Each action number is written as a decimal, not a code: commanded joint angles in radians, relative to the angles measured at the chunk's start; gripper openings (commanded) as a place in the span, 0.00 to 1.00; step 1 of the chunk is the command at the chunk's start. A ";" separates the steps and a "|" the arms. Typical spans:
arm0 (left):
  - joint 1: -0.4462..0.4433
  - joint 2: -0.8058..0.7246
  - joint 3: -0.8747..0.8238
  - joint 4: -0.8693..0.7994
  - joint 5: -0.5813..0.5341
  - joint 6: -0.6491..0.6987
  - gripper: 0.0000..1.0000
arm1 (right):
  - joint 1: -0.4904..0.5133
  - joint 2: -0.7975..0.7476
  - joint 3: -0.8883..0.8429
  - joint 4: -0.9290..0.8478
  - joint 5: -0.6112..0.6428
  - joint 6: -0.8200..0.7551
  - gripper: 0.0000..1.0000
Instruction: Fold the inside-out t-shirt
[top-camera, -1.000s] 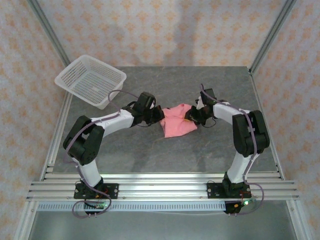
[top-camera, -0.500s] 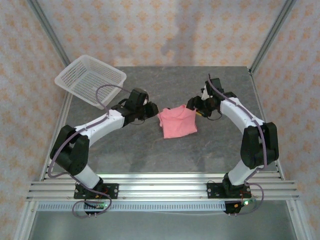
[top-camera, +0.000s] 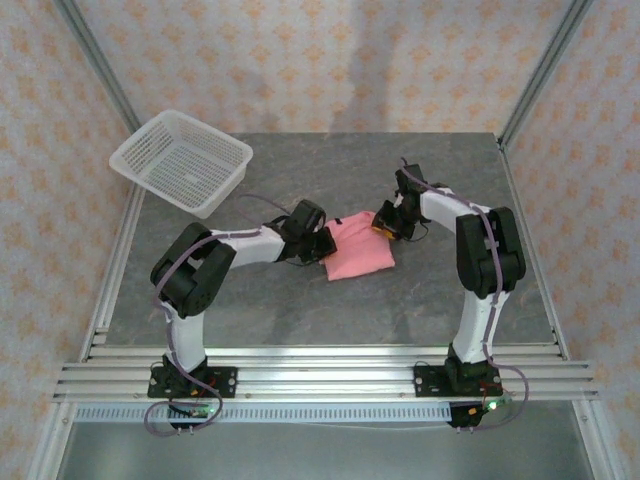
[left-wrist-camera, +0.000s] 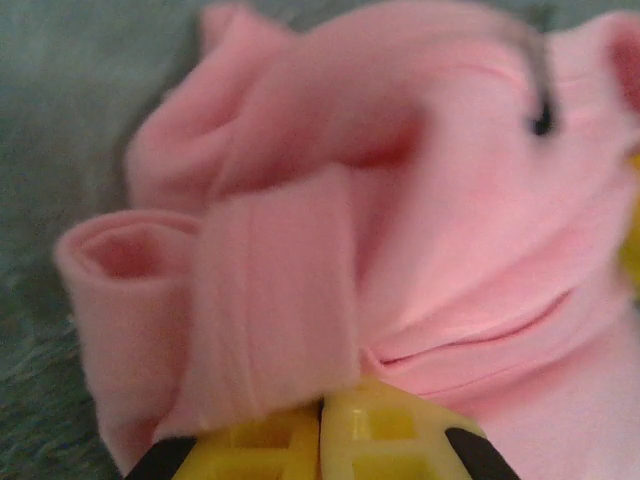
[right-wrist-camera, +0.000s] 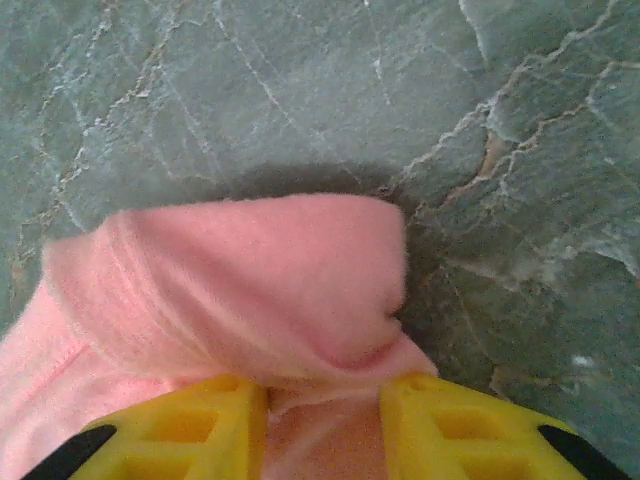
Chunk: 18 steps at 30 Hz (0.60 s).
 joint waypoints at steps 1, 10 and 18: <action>-0.005 -0.020 -0.016 0.061 0.076 -0.048 0.08 | 0.003 -0.082 0.059 -0.093 0.061 -0.046 0.39; -0.033 -0.168 0.116 -0.160 0.017 0.078 0.24 | 0.065 -0.329 -0.098 -0.093 0.044 0.022 0.43; -0.103 -0.081 0.034 -0.103 0.006 -0.017 0.24 | 0.125 -0.342 -0.370 0.048 0.124 0.073 0.40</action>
